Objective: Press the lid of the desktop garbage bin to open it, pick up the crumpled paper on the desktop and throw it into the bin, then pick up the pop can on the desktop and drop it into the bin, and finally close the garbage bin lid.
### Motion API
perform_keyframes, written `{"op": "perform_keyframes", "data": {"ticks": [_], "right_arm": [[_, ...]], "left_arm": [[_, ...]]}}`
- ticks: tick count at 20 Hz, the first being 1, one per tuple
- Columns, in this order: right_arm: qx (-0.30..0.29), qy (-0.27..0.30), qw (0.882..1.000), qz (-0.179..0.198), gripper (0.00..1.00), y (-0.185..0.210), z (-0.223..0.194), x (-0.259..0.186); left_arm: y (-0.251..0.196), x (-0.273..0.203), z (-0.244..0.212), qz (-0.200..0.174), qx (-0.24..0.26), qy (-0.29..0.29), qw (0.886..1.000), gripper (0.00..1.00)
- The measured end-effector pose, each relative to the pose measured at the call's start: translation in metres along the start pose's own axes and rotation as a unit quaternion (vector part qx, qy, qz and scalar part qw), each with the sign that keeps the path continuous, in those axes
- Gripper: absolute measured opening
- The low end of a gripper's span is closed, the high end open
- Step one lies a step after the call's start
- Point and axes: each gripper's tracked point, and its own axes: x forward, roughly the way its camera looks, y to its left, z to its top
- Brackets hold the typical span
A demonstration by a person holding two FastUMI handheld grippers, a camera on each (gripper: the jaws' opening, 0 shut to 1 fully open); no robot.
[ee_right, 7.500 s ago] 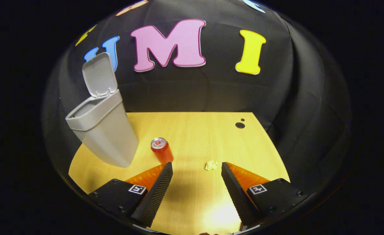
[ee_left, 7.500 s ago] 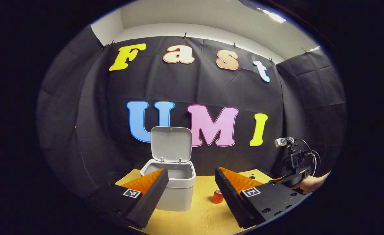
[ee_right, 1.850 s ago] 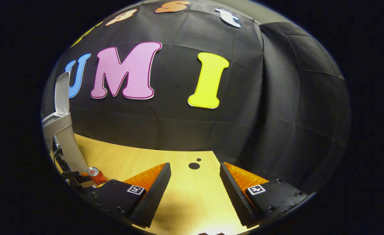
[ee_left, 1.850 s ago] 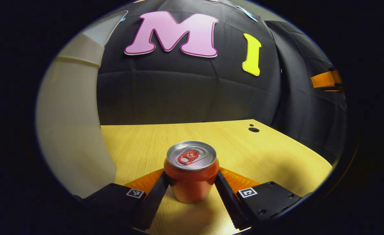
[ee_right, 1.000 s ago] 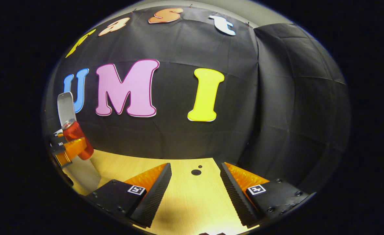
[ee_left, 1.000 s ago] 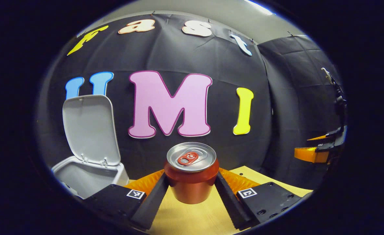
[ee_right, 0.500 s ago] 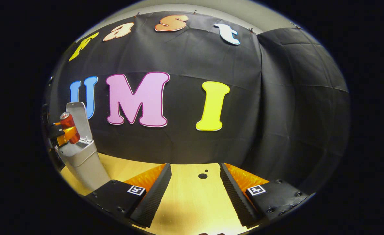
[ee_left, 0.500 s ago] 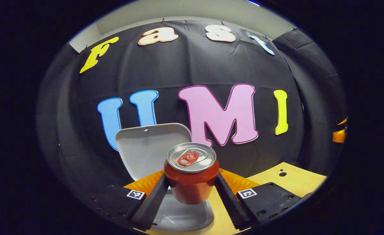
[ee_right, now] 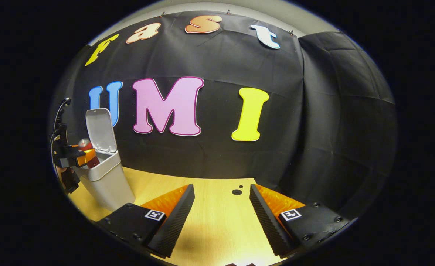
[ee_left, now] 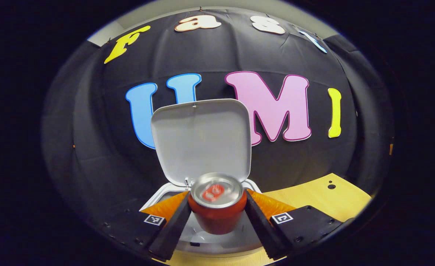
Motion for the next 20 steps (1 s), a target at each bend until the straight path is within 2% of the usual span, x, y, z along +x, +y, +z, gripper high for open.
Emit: {"op": "perform_keyframes", "data": {"ticks": [3, 6, 9, 11, 13, 15, 17, 20], "right_arm": [[0.000, -0.002, 1.000, 0.008, 0.97, 0.002, 0.001, -0.001], [0.005, -0.006, 1.000, 0.013, 0.97, 0.002, 0.005, 0.000], [-0.014, -0.024, 0.999, 0.020, 0.97, 0.004, 0.015, 0.002], [-0.013, -0.030, 0.999, 0.033, 0.97, 0.012, 0.023, 0.010], [-0.007, -0.034, 0.998, 0.043, 0.97, 0.021, 0.030, 0.016], [-0.005, -0.040, 0.998, 0.051, 0.97, 0.025, 0.039, 0.020], [0.009, -0.032, 0.997, 0.063, 0.97, 0.032, 0.044, 0.021], [0.014, -0.046, 0.996, 0.075, 0.97, 0.040, 0.061, 0.022]], "left_arm": [[0.003, -0.006, 0.006, 0.007, -0.007, -0.006, 1.000, 0.94], [0.011, -0.014, 0.017, 0.022, -0.007, -0.014, 1.000, 0.94], [0.019, -0.022, 0.041, 0.025, -0.013, -0.029, 0.999, 0.94], [0.016, -0.025, 0.059, 0.005, -0.032, -0.030, 0.999, 0.94], [0.025, -0.022, 0.078, 0.002, -0.041, -0.034, 0.999, 0.94], [0.034, -0.017, 0.104, 0.004, -0.028, -0.051, 0.998, 0.94], [0.032, -0.009, 0.127, -0.016, -0.021, -0.057, 0.998, 0.94], [0.034, 0.012, 0.157, -0.039, -0.050, -0.069, 0.996, 0.93]]}}
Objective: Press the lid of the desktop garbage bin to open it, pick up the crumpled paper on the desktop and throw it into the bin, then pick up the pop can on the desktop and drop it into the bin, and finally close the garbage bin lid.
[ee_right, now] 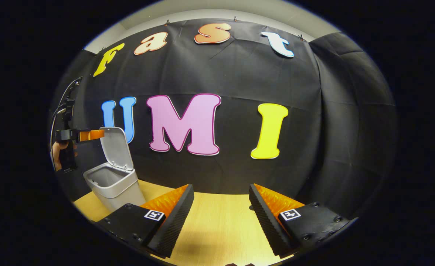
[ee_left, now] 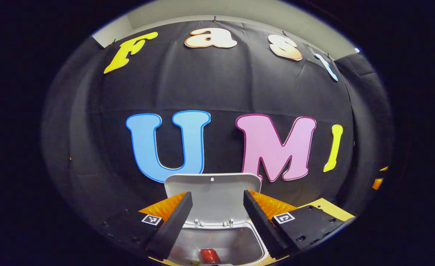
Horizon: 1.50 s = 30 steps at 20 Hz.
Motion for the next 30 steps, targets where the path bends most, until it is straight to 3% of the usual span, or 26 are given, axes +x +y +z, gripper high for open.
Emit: {"op": "perform_keyframes", "data": {"ticks": [5, 10, 13, 17, 22, 30], "right_arm": [[-0.011, 0.003, 1.000, 0.007, 0.97, 0.005, 0.000, 0.015], [-0.019, 0.025, 0.999, -0.012, 0.97, -0.008, -0.012, 0.026], [-0.006, 0.029, 0.999, -0.023, 0.97, -0.016, -0.015, 0.030], [-0.005, 0.041, 0.999, -0.031, 0.97, -0.024, -0.021, 0.033], [-0.012, 0.045, 0.998, -0.038, 0.97, -0.031, -0.028, 0.030], [-0.024, 0.050, 0.998, -0.042, 0.97, -0.025, -0.045, 0.001]], "left_arm": [[0.016, 0.052, 0.029, -0.005, 0.011, -0.007, 1.000, 0.93], [0.023, 0.091, 0.008, -0.018, 0.039, 0.045, 0.998, 0.94], [0.008, 0.094, 0.001, -0.044, 0.038, 0.068, 0.996, 0.96], [0.001, 0.071, -0.015, -0.050, 0.034, 0.103, 0.993, 0.96], [0.002, 0.029, -0.037, -0.039, 0.068, 0.113, 0.990, 0.97], [0.003, -0.025, -0.092, -0.020, 0.033, 0.126, 0.991, 0.97]]}}
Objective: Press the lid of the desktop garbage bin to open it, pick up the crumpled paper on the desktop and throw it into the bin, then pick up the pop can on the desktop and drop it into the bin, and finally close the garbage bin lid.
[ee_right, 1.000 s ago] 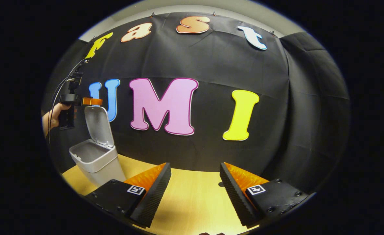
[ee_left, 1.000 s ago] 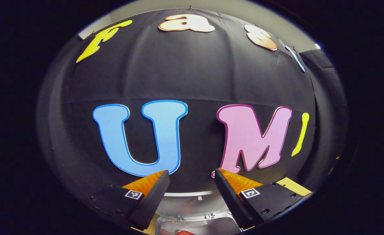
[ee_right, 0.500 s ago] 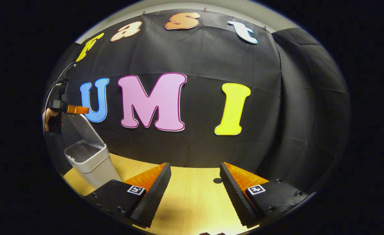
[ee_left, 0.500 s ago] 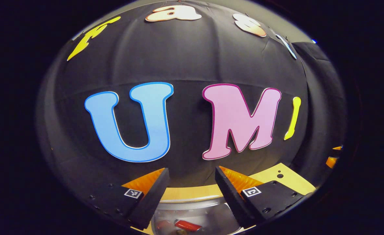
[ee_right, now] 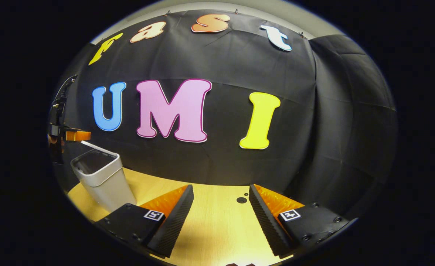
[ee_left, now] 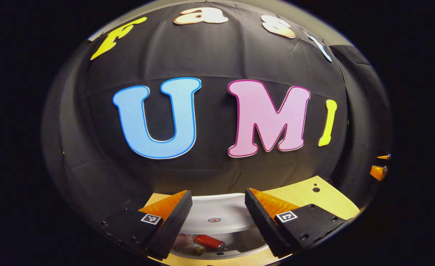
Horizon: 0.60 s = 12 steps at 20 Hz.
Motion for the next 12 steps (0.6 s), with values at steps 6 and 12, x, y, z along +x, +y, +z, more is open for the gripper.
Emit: {"op": "perform_keyframes", "data": {"ticks": [6, 12], "right_arm": [[-0.017, 0.023, 0.999, 0.015, 0.97, 0.015, -0.027, -0.021], [-0.027, 0.029, 0.999, 0.025, 0.97, 0.025, -0.036, -0.032]], "left_arm": [[-0.002, -0.021, -0.057, 0.021, 0.000, 0.022, 1.000, 0.99], [-0.004, -0.026, -0.089, 0.032, 0.004, 0.022, 0.999, 1.00]]}}
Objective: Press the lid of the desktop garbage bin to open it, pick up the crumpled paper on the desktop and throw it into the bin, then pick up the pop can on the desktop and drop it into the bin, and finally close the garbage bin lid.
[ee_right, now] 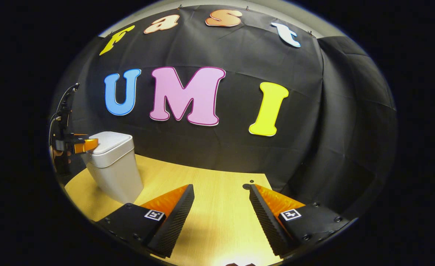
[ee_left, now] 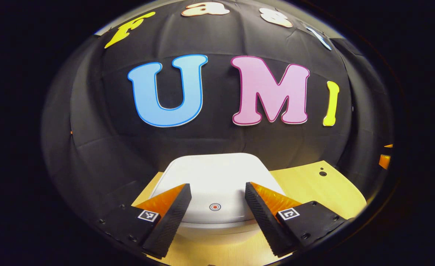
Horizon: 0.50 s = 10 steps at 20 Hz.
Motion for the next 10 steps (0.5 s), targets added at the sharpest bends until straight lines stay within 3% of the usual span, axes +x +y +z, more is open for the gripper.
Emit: {"op": "perform_keyframes", "data": {"ticks": [10], "right_arm": [[0.015, 0.006, 0.999, 0.033, 0.97, 0.023, -0.001, 0.004]], "left_arm": [[-0.003, 0.001, -0.008, 0.002, 0.001, -0.033, 0.999, 1.00]]}}
